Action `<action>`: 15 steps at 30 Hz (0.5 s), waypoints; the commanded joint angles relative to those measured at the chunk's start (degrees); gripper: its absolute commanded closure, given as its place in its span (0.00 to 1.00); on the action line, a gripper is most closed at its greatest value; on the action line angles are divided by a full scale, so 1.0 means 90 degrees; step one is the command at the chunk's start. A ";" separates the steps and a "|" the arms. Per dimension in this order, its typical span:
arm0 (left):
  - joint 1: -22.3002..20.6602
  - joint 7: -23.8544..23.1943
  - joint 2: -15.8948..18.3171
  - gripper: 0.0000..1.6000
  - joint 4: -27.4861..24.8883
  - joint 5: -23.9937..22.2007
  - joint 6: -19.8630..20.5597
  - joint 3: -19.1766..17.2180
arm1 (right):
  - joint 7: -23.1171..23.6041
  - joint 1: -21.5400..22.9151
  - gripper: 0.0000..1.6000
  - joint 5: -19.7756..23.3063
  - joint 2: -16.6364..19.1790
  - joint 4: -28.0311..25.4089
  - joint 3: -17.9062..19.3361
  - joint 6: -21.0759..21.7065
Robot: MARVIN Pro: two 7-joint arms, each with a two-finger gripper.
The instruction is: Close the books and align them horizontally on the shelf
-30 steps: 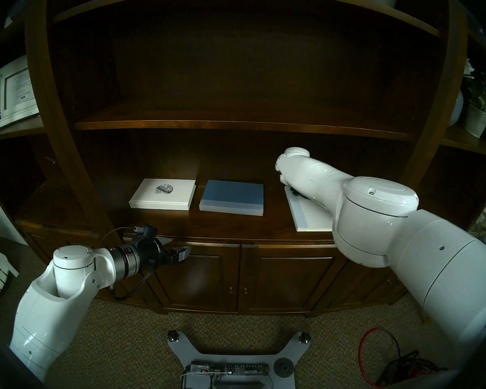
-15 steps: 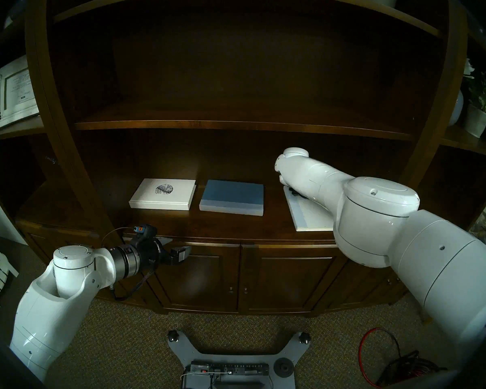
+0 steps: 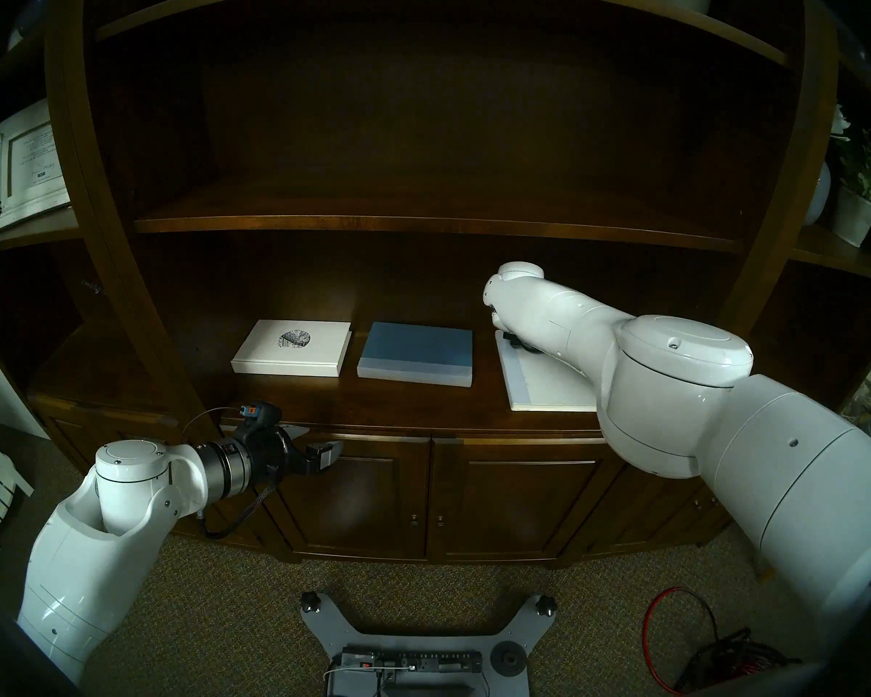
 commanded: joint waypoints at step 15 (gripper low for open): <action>-0.0116 -0.0012 0.0015 0.00 -0.0125 -0.0010 -0.0044 -0.0050 | 0.0481 -0.0345 0.00 0.0119 0.0089 -0.0601 0.0109 0.0319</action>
